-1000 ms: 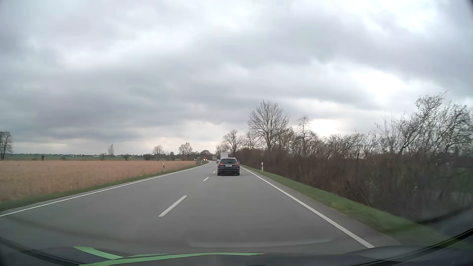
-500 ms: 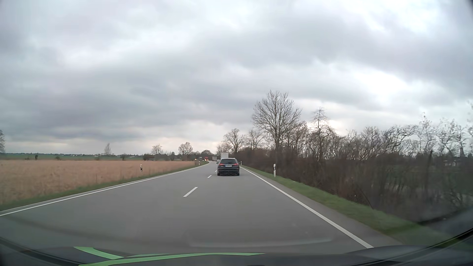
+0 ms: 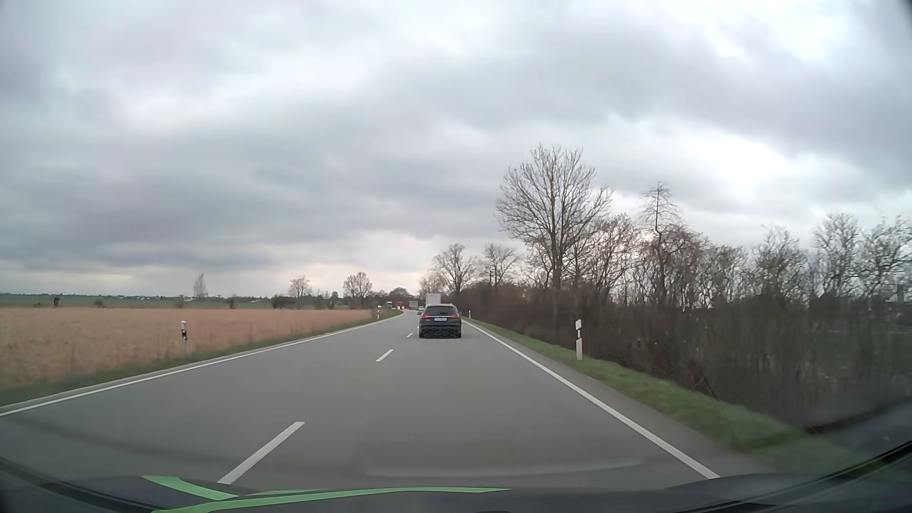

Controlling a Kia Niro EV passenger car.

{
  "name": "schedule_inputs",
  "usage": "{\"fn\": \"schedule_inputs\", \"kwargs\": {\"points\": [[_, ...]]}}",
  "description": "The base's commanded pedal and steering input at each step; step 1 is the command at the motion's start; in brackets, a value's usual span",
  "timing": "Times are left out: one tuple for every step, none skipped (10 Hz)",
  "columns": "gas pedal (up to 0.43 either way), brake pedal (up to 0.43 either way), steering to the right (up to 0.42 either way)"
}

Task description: Follow the waypoints while adhering to traffic rules and regulations

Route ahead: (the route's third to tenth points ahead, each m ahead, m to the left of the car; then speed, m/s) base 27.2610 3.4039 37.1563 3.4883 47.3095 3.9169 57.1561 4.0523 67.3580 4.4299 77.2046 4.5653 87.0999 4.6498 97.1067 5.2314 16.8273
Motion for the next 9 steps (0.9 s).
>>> {"fn": "schedule_inputs", "kwargs": {"points": [[0.209,0.0,-0.002],[0.197,0.0,-0.003],[0.197,0.0,-0.003],[0.197,0.0,-0.003],[0.197,0.0,-0.002],[0.197,0.0,-0.002],[0.189,0.0,-0.003],[0.189,0.0,-0.003],[0.189,0.0,-0.002]]}}
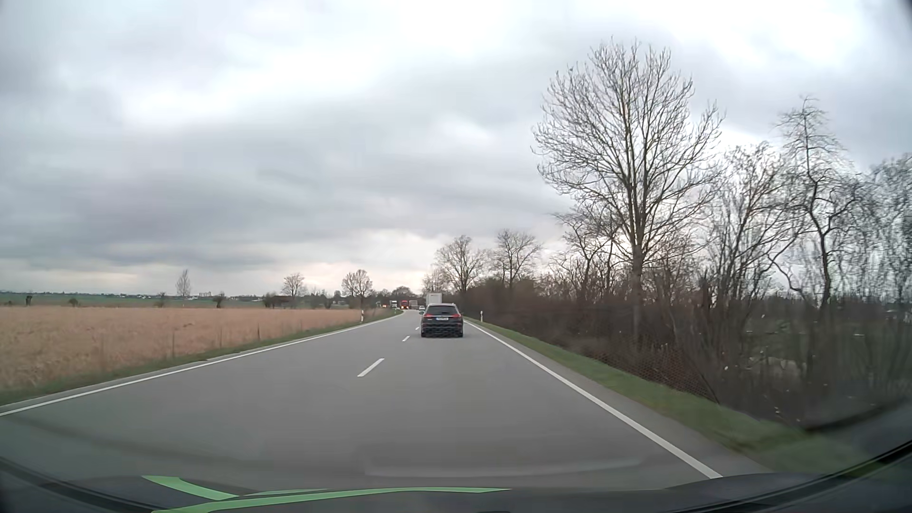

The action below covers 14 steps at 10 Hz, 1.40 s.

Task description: Follow the waypoints while adhering to traffic rules and regulations

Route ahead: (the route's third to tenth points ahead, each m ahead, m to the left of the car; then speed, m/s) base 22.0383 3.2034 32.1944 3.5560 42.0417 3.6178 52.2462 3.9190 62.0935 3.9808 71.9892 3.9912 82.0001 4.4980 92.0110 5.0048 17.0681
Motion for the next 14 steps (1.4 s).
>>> {"fn": "schedule_inputs", "kwargs": {"points": [[0.177,0.0,-0.002],[0.169,0.0,-0.002],[0.157,0.0,-0.002],[0.15,0.0,-0.002],[0.15,0.0,-0.002],[0.15,0.0,-0.002],[0.138,0.0,-0.002],[0.138,0.0,-0.001],[0.138,0.0,-0.001],[0.138,0.0,-0.001],[0.138,0.0,-0.001],[0.138,0.0,-0.002],[0.138,0.0,-0.002],[0.15,0.0,-0.001]]}}
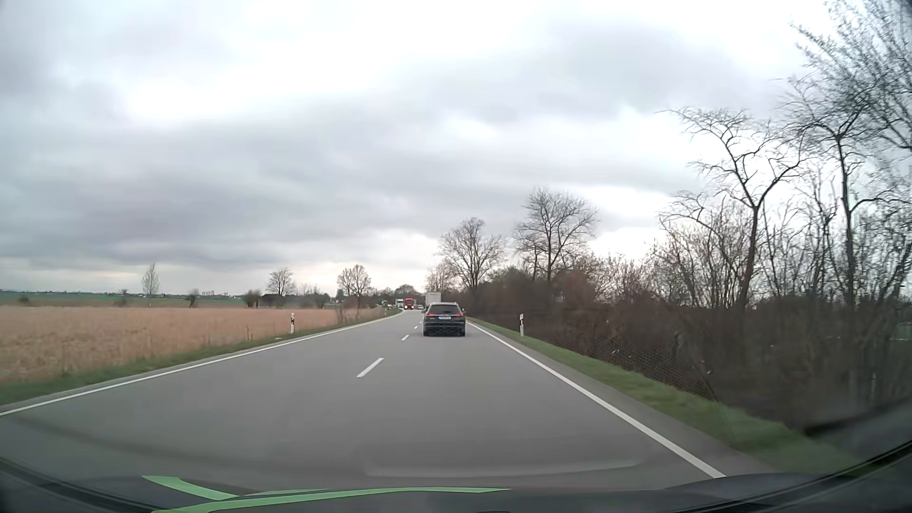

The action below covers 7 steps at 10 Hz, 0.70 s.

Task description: Follow the waypoints while adhering to traffic rules and regulations

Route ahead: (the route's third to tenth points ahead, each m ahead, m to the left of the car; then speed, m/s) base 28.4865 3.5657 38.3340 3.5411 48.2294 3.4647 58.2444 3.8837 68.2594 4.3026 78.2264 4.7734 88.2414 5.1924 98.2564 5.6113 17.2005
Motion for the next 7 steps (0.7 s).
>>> {"fn": "schedule_inputs", "kwargs": {"points": [[0.157,0.0,-0.001],[0.169,0.0,-0.001],[0.177,0.0,-0.001],[0.177,0.0,-0.001],[0.177,0.0,-0.001],[0.189,0.0,-0.001],[0.189,0.0,-0.001]]}}
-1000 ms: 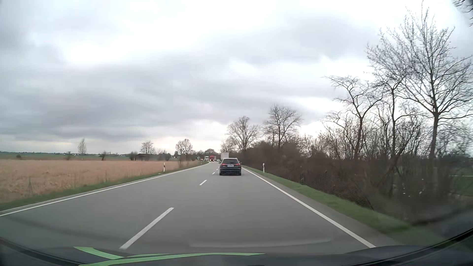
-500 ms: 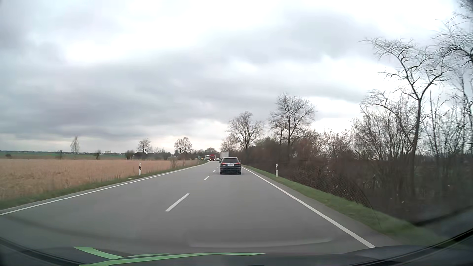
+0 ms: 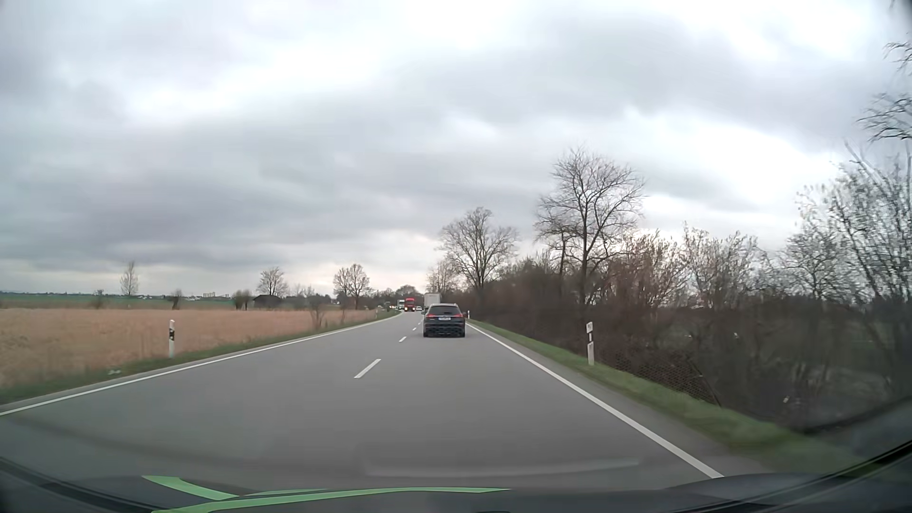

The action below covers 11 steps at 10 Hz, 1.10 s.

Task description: Follow the waypoints while adhering to traffic rules and regulations

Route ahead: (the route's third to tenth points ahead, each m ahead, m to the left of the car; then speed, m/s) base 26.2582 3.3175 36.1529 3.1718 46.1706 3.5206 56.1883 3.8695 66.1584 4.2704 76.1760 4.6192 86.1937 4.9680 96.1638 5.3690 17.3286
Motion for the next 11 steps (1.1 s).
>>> {"fn": "schedule_inputs", "kwargs": {"points": [[0.189,0.0,-0.001],[0.189,0.0,-0.001],[0.189,0.0,-0.001],[0.189,0.0,-0.001],[0.189,0.0,-0.001],[0.189,0.0,-0.002],[0.189,0.0,-0.002],[0.189,0.0,-0.002],[0.189,0.0,-0.002],[0.189,0.0,-0.002],[0.189,0.0,-0.002]]}}
